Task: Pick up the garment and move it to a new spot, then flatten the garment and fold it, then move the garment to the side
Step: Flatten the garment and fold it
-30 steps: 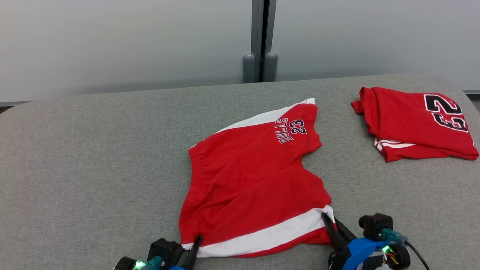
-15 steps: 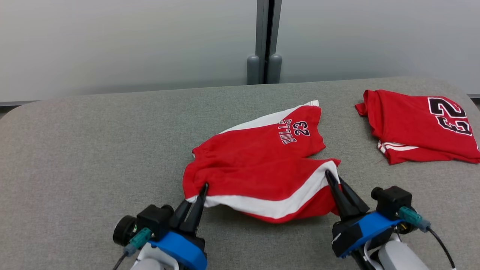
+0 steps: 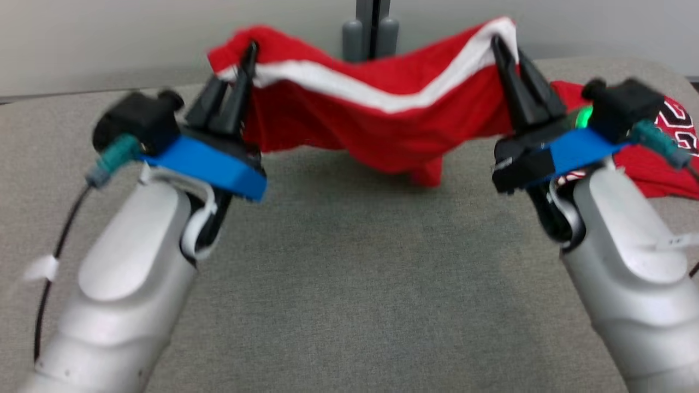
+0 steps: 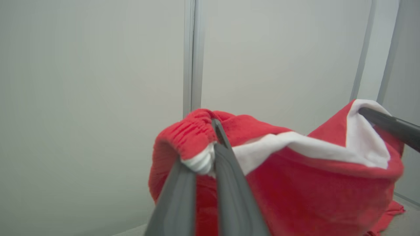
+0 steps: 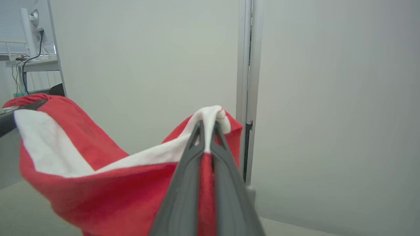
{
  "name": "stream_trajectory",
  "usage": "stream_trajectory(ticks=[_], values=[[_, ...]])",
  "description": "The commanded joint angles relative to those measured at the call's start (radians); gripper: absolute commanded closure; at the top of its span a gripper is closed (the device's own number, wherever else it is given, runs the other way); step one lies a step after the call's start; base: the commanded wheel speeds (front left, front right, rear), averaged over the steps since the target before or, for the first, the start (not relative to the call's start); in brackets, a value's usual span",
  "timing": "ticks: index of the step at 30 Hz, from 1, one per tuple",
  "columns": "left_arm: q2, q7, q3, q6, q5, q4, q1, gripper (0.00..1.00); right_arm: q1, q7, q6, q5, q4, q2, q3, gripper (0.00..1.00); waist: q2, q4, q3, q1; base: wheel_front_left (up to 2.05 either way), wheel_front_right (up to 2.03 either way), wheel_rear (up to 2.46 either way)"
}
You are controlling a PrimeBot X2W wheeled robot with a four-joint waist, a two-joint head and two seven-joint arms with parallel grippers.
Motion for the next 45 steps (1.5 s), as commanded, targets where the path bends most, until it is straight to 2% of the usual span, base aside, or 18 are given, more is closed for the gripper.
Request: stream_trajectory(ticks=[1,6,11,16,20,23,26,33,45], values=[[0.004,0.002,0.003,-0.001,-0.012,0.014,-0.065,1.0,-0.06,-0.003,0.0,0.005,0.017,-0.008,0.003,1.0,-0.0001,0.012,0.032,-0.0002,0.0,0.0,0.0],[0.014,0.023,-0.01,-0.001,-0.067,0.117,-0.347,1.0,-0.329,-0.003,0.0,0.028,0.107,-0.012,-0.02,1.0,-0.0001,0.017,0.14,-0.0002,0.0,0.0,0.0],[0.009,0.022,-0.071,-0.001,-0.07,0.233,-0.65,1.0,-0.594,-0.003,0.0,0.033,0.198,-0.01,-0.054,1.0,-0.0001,0.021,0.238,-0.0002,0.0,0.0,0.0],[-0.001,0.007,-0.109,-0.001,-0.089,0.303,-0.817,1.0,-0.732,-0.003,0.0,0.018,0.234,-0.008,-0.067,1.0,-0.0001,0.022,0.277,-0.0002,0.0,0.0,0.0],[-0.015,-0.004,-0.131,-0.001,-0.111,0.33,-0.853,1.0,-0.751,-0.003,0.0,0.019,0.242,-0.001,-0.055,1.0,-0.0001,0.022,0.285,-0.0002,0.0,0.0,0.0],[-0.012,-0.007,-0.16,-0.001,-0.118,0.334,-0.808,1.0,-0.691,-0.003,0.0,0.022,0.242,0.001,-0.025,1.0,-0.0001,0.022,0.282,-0.0002,0.0,0.0,0.0],[-0.003,-0.007,-0.128,-0.001,-0.13,0.3,-0.724,1.0,-0.614,-0.003,0.0,0.036,0.216,0.012,-0.011,1.0,-0.0001,0.016,0.276,-0.0002,0.0,0.0,0.0],[0.018,-0.008,-0.054,-0.001,-0.065,0.179,-0.416,1.0,-0.339,-0.003,0.0,0.038,0.111,0.015,0.024,1.0,-0.0001,0.011,0.246,-0.0002,0.0,0.0,0.0],[-0.045,-0.008,0.107,0.004,0.053,0.002,0.161,1.0,0.121,-0.003,0.0,0.07,-0.011,-0.002,0.056,1.0,-0.0001,0.018,0.099,-0.0002,0.0,0.0,0.0]])
